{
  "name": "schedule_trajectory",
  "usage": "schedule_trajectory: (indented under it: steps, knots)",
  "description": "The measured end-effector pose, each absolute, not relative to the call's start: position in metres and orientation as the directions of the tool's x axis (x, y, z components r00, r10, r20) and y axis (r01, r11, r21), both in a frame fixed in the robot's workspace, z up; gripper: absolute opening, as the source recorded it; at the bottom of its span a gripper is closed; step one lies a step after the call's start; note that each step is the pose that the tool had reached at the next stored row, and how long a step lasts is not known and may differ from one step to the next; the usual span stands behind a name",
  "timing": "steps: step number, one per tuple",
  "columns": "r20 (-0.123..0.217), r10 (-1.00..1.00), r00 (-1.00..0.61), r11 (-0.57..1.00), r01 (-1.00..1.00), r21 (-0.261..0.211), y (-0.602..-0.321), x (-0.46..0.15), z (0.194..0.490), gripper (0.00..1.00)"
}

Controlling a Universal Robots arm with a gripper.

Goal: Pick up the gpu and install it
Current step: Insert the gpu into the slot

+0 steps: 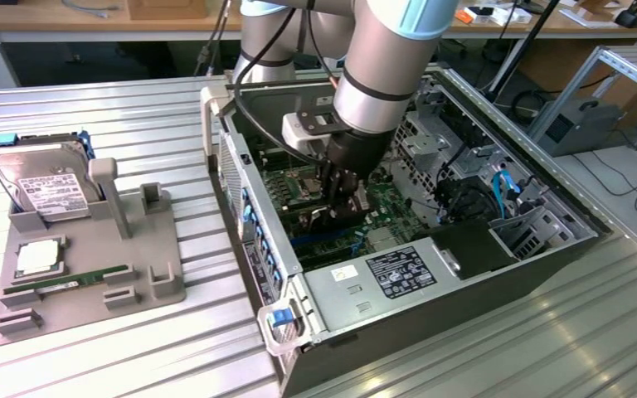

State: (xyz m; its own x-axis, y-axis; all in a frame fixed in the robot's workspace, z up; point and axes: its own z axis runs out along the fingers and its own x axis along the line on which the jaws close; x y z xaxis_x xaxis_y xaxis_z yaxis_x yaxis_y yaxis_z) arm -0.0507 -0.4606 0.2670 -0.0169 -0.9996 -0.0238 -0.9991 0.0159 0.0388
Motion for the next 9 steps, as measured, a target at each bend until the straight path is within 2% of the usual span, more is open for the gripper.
schedule_trajectory:
  steps: [9]
  knots:
    - [-0.024, -0.999, -0.040, 0.039, -0.998, 0.039, -0.4609, -0.0507, 0.2659, 0.27]
